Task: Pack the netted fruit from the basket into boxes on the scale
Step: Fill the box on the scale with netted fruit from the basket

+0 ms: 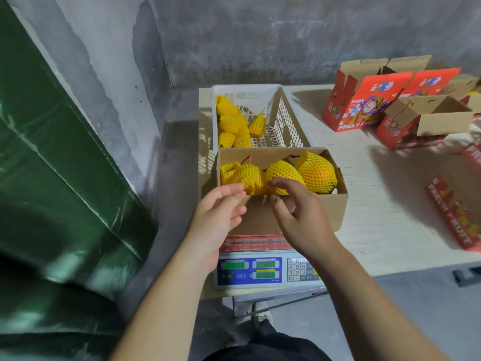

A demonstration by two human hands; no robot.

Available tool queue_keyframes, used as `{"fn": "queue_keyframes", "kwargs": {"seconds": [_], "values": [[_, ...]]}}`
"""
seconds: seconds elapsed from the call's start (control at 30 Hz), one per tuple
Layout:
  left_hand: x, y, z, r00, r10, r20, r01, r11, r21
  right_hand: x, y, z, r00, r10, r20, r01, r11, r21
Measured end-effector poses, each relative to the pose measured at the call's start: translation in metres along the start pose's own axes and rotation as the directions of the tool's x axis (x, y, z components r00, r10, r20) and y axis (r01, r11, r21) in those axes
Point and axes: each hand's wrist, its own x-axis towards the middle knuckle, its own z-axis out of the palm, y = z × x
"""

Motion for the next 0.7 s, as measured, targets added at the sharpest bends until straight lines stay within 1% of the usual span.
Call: {"fn": "queue_keyframes", "kwargs": {"seconds": [0.13,0.2,0.27,0.37,0.47,0.57,0.7], "values": [[-0.001,0.0,-0.007,1.0,0.009,-0.019,-0.009,1.0,-0.015,-0.001,-0.004,-0.001,1.0,0.002,-0.004,-0.002,1.0,0.022],[-0.001,-0.002,-0.009,0.999,0.007,-0.041,-0.007,1.0,-0.018,-0.003,-0.005,0.0,1.0,0.007,0.023,-0.008,1.0,0.025],[-0.002,-0.007,-0.01,0.998,-0.004,-0.058,0.003,1.0,-0.017,-0.008,-0.007,0.003,0.997,0.003,0.074,-0.002,1.0,-0.01],[-0.006,-0.015,-0.013,0.996,-0.029,-0.081,0.027,0.999,-0.021,-0.019,-0.011,0.008,0.98,-0.034,0.195,0.05,0.996,-0.078],[-0.008,-0.02,-0.015,0.992,-0.054,-0.11,0.052,0.999,-0.016,-0.022,-0.011,0.005,0.968,-0.028,0.251,0.047,0.997,-0.069],[-0.007,-0.022,-0.015,0.991,-0.056,-0.119,0.055,0.998,-0.015,-0.02,-0.01,0.0,0.968,-0.023,0.251,0.042,0.997,-0.071],[-0.005,-0.025,-0.016,0.988,-0.007,-0.155,0.005,1.0,-0.017,-0.016,-0.005,-0.004,0.986,-0.034,0.165,0.039,0.999,-0.025]]}}
